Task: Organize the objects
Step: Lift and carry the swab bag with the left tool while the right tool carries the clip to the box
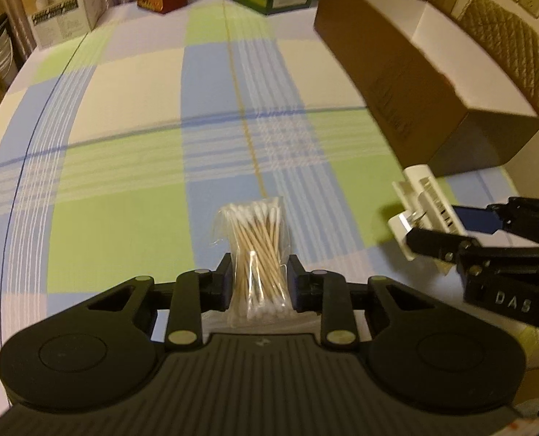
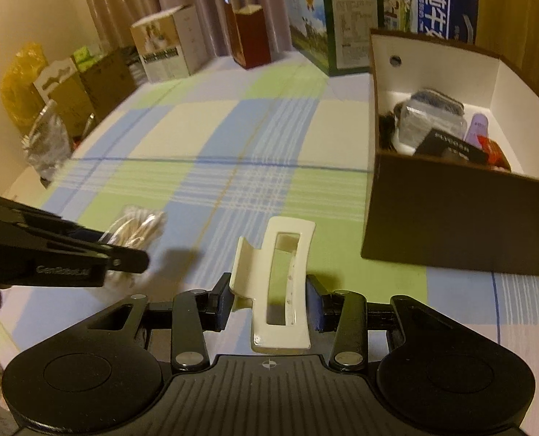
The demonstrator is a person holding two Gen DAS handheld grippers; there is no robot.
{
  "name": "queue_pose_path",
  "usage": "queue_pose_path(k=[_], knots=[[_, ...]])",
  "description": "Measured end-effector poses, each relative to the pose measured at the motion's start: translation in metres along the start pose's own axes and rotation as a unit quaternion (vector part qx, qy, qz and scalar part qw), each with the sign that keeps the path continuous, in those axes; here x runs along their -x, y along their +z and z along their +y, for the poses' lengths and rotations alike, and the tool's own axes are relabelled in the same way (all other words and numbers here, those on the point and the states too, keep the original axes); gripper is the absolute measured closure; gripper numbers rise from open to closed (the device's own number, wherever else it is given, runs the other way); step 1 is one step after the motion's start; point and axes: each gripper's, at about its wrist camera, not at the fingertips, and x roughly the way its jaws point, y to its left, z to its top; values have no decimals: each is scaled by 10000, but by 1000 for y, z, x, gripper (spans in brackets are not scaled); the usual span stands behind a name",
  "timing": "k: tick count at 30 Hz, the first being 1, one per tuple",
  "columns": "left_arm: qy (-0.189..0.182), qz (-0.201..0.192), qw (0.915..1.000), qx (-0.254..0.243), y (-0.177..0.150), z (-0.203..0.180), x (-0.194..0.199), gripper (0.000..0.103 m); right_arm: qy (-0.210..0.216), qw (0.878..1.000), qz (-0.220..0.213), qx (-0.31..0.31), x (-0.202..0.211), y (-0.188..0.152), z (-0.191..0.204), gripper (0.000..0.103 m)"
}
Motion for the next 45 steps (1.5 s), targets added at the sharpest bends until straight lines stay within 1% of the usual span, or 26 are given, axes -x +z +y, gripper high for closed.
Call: queue_pose_path(k=[10,14,17,18,23,24,28,31,33,39,45], knots=[[-249,-396,9987,-189,26,-24,28,79,253,9987,-441,32,37,17,4,64],[-340,-555,9975,-276,36,-34,37,79,253,9976,-649,1,55,23,-3,64],[-412,-660,9963,-366,45,-45,42,79,145,9964,-834,-94,71,29,-17,64],[-439,-693,9958,-401,49,-49,43,79,145,9964,-834,-94,71,29,-17,64],[-578,-822,9932,-591,64,-73,46,79,-106,9938,-1074,-252,92,38,-44,64],[-607,-845,9926,-629,68,-78,46,79,-223,9927,-1143,-321,97,41,-56,64],[-754,-939,9896,-787,85,-103,43,79,-460,9900,-1260,-433,107,49,-83,64],[-858,-1000,9874,-881,98,-121,39,79,-529,9887,-1317,-474,110,53,-96,64],[-892,-1045,9860,-950,106,-134,36,79,-609,9871,-1397,-499,113,61,-115,64],[-928,-1156,9832,-1068,134,-169,22,79,-659,9856,-1476,-494,107,80,-149,64],[-850,-1106,9847,-1044,161,-192,-3,79,-697,9873,-1345,-483,83,99,-183,64]])
